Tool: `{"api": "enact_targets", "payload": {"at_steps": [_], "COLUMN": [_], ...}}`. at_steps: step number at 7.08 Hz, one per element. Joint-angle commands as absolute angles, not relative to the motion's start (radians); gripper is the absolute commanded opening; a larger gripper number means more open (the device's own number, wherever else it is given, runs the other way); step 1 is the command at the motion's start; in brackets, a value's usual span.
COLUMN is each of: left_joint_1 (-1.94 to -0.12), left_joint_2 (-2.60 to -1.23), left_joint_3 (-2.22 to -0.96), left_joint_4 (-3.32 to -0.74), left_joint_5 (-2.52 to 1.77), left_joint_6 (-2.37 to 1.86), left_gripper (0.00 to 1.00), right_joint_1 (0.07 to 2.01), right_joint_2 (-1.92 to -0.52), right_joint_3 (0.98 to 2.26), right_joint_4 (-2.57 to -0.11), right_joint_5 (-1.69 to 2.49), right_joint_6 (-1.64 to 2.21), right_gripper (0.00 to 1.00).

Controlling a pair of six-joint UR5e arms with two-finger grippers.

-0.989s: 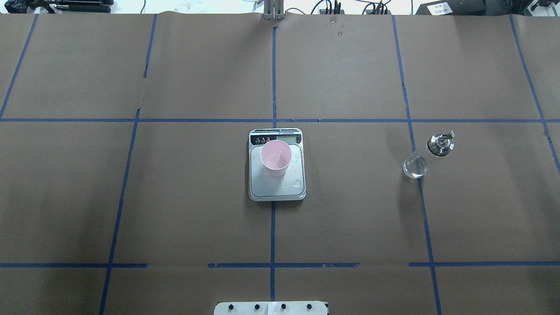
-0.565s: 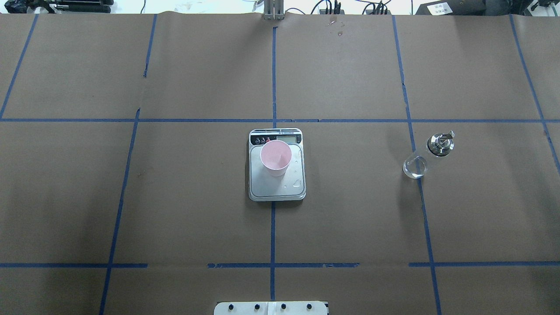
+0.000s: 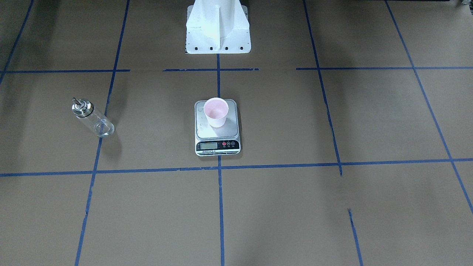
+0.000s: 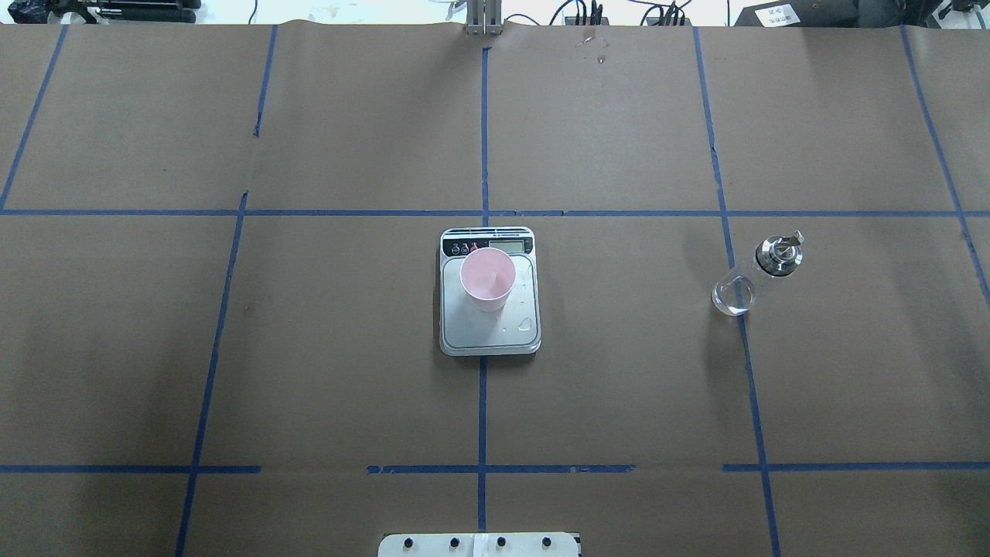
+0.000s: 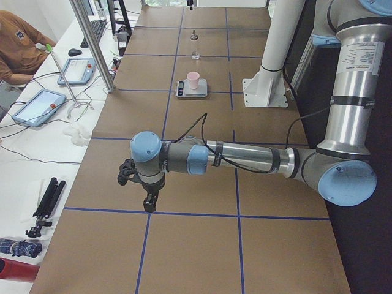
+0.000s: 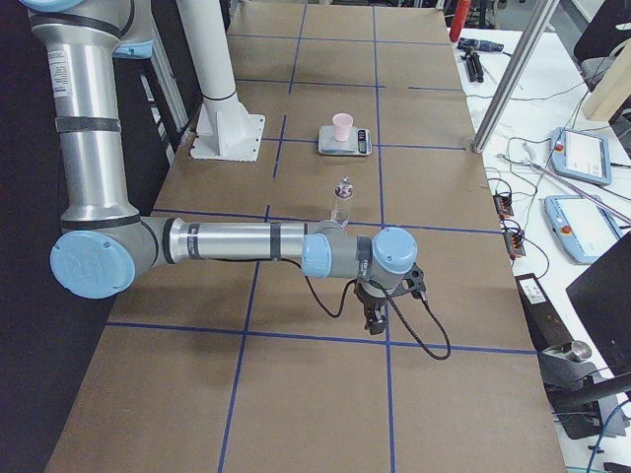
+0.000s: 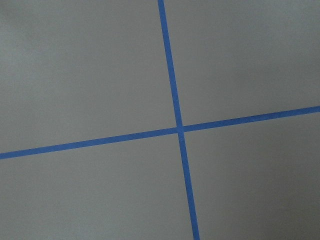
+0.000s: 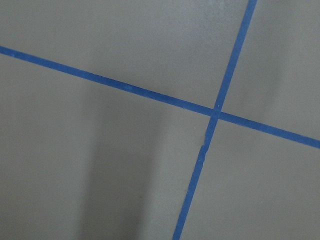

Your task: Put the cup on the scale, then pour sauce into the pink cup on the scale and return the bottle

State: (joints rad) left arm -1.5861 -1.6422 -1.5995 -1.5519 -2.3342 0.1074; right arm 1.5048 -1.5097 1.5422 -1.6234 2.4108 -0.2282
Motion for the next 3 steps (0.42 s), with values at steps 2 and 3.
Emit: {"api": "enact_targets", "payload": {"at_steps": [2,3], "left_joint_1": [-1.585,-1.585], "left_joint_2": [-1.643,-1.643], "left_joint_3": [-1.600,-1.603], "left_joint_4": [-1.551,-1.549], "left_joint_5": [-2.335,-2.336], "left_joint_6": [0.107,0.107], "left_gripper": [1.00,1.00], "right_joint_1": [1.505,1.505], "right_joint_2": [-1.511,-1.512], "right_joint_3": [1.539,1.539], "right_joint_4": [-1.621,-1.621], "right_joint_5": [2.444,2.441], "right_joint_6": [-0.097,-0.098], "right_gripper": [1.00,1.00]}}
